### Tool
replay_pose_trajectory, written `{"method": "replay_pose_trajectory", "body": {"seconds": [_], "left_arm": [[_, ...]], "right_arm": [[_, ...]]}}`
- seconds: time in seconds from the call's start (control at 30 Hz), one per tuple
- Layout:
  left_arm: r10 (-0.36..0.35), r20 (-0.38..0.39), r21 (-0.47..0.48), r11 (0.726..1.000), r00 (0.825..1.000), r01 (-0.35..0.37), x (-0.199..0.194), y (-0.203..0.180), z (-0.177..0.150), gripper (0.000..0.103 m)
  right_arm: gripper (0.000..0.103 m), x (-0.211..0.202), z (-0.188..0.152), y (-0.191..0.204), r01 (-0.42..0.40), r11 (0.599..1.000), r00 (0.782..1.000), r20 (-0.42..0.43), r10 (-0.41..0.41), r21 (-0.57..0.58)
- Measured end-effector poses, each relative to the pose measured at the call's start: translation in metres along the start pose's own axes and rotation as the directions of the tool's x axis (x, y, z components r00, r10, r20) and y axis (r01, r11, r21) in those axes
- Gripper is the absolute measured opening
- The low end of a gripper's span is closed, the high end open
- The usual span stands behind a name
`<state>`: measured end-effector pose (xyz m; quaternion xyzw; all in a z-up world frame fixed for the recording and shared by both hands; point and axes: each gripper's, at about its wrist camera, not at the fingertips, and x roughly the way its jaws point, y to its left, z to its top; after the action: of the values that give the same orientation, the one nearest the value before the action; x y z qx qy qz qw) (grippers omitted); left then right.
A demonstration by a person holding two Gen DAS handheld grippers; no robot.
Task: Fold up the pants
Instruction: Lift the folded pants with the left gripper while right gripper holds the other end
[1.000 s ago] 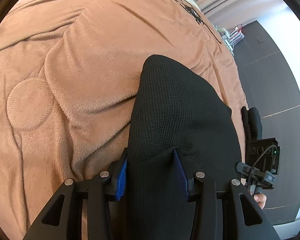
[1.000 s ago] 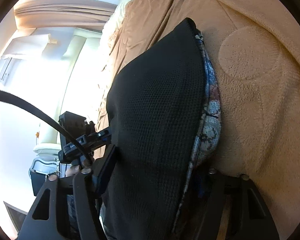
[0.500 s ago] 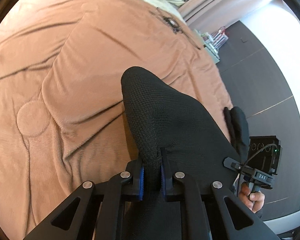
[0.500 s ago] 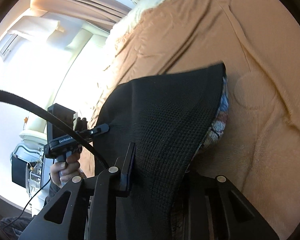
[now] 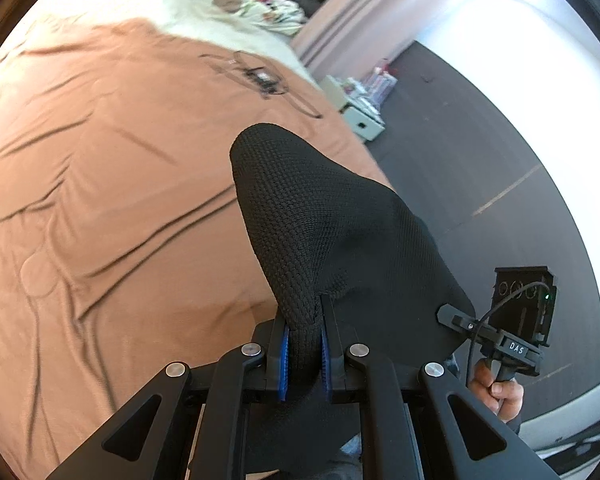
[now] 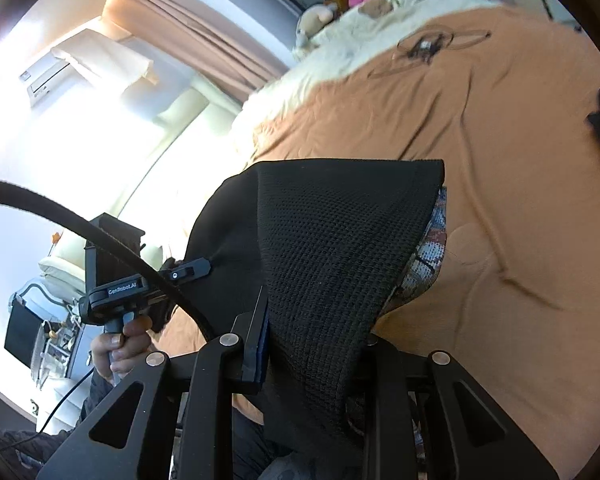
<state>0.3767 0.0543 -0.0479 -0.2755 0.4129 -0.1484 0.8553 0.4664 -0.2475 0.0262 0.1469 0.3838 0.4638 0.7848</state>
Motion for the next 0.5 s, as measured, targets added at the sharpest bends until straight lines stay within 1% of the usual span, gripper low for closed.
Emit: {"method": "replay_pose_trajectory", "body": {"seconds": [0.07, 0.1, 0.23, 0.37, 0.5], "left_arm": [[-0.021, 0.002, 0.026, 0.999, 1.0, 0.021, 0.002, -0.023, 0.002, 0.013], [-0.028, 0.003, 0.037, 0.999, 1.0, 0.028, 0.004, -0.033, 0.003, 0.013], [-0.069, 0.005, 0.085, 0.994, 0.998, 0.069, 0.016, -0.076, 0.007, 0.013], [-0.11, -0.018, 0.143, 0.983, 0.994, 0.112, 0.042, -0.124, 0.011, 0.013], [-0.137, -0.048, 0.185, 0.972, 0.989, 0.143, 0.073, -0.168, 0.013, 0.013]], "right_arm": [[0.021, -0.031, -0.006, 0.006, 0.025, 1.0, 1.0, 0.019, -0.024, -0.015], [0.021, -0.04, -0.009, 0.012, 0.033, 0.999, 0.999, 0.026, -0.033, -0.022], [0.021, -0.092, -0.008, 0.02, 0.066, 0.997, 0.996, 0.07, -0.063, -0.046], [0.021, -0.149, -0.009, 0.015, 0.108, 0.993, 0.988, 0.115, -0.1, -0.057], [0.021, -0.192, -0.013, 0.008, 0.149, 0.987, 0.979, 0.15, -0.138, -0.067]]}}
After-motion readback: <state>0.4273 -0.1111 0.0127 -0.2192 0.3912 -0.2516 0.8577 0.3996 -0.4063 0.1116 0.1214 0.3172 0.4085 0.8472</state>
